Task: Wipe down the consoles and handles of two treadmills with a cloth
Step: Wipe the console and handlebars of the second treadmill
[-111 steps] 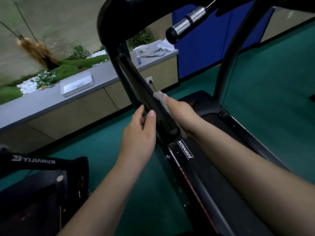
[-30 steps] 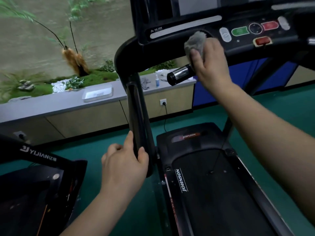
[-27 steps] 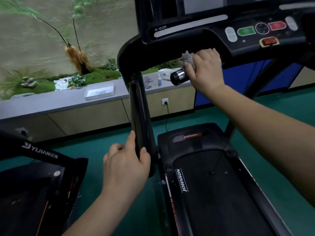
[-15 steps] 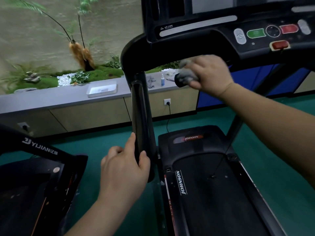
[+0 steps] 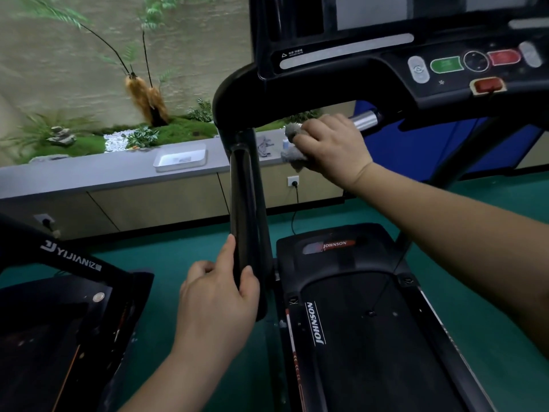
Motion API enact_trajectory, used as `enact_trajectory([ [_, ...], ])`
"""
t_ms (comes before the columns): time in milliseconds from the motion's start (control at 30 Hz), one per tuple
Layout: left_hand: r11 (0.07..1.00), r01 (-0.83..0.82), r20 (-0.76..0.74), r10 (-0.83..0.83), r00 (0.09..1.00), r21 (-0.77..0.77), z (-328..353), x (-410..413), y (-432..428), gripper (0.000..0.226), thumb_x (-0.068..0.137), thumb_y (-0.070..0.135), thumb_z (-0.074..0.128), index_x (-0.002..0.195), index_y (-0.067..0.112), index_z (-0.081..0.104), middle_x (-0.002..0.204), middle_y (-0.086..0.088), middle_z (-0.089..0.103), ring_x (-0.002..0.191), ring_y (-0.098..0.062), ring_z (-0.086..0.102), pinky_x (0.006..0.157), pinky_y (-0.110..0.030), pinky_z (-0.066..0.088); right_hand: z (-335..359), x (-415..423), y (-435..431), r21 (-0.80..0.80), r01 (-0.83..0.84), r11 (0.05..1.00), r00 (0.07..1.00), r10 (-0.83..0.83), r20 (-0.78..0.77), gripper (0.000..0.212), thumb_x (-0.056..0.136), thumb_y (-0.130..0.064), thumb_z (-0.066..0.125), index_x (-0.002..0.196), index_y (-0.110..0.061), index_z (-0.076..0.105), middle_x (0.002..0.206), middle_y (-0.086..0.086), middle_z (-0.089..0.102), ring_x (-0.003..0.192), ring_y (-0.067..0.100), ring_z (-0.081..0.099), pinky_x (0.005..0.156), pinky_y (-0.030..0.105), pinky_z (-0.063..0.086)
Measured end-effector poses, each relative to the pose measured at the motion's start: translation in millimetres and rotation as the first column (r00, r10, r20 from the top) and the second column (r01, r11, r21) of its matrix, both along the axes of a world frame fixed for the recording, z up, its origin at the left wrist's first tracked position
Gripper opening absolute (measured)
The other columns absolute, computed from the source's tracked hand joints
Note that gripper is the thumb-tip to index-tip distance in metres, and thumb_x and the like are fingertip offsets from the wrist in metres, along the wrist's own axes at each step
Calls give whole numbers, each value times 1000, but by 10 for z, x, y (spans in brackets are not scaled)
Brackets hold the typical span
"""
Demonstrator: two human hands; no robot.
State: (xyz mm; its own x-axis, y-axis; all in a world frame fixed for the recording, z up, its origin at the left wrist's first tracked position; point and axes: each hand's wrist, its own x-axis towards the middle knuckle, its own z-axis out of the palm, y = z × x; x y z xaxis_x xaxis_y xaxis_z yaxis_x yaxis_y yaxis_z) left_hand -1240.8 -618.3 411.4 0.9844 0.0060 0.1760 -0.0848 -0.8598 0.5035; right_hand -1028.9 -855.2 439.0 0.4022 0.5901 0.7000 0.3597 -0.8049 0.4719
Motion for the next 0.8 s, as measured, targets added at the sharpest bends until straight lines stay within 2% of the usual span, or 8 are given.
enact_trajectory([
  [100,1000,-7,-23,7,1000,-5,23,-18,-2,59,95,43,29,150,27,22,66,20,29,119,-18,37,97,-34,33,136,1,-153,-101,-7,995,987,-10,-162,36,79,-35,66,109,-16,60,89,10,59,72,31,57,60,36,42],
  [200,1000,-28,-60,27,998,-4,48,-16,4,58,95,39,35,150,31,19,68,19,28,121,-18,36,98,-34,33,270,-8,-325,-103,21,994,968,-46,-247,55,75,-39,72,123,-18,54,96,10,60,78,32,59,62,38,45],
  [400,999,-51,-98,50,994,-12,99,-35,0,58,95,42,33,150,37,14,72,15,28,114,-18,39,95,-34,34,502,-83,-739,9,144,990,898,-127,-421,60,62,-27,83,116,-20,59,99,11,61,86,36,60,69,40,48],
  [500,996,-71,-107,66,992,-52,87,-27,-2,58,95,42,34,149,39,14,76,14,29,103,-16,39,94,-33,36,677,-36,-769,-59,237,970,788,-227,-573,60,56,-18,86,110,-20,58,94,9,64,79,32,60,65,33,44],
  [633,994,-72,-92,64,994,-78,81,-34,-10,58,95,41,36,149,38,16,76,13,33,104,-17,42,93,-32,37,957,-49,-616,-147,355,923,504,-321,-802,42,66,-13,80,97,-27,55,73,1,62,53,23,58,48,26,40],
  [667,994,-70,-90,62,994,-83,81,-34,-12,59,95,40,36,150,38,15,76,13,33,104,-18,43,93,-32,38,985,-54,-612,-161,366,917,468,-331,-819,41,67,-12,79,97,-27,56,72,1,62,52,23,59,46,26,40],
  [733,995,-60,-82,53,995,-85,80,-40,-16,59,95,39,36,150,36,16,74,12,35,103,-16,41,92,-32,38,929,-67,-627,-134,347,928,535,-313,-785,43,65,-18,82,100,-25,59,76,2,64,59,27,61,52,28,42],
  [800,995,-58,-69,52,996,-83,77,-49,-14,59,95,39,36,150,34,17,72,13,34,100,-14,38,90,-30,36,734,-74,-694,-42,284,958,743,-247,-622,50,61,-26,85,105,-20,61,86,7,65,73,32,61,61,31,43],
])
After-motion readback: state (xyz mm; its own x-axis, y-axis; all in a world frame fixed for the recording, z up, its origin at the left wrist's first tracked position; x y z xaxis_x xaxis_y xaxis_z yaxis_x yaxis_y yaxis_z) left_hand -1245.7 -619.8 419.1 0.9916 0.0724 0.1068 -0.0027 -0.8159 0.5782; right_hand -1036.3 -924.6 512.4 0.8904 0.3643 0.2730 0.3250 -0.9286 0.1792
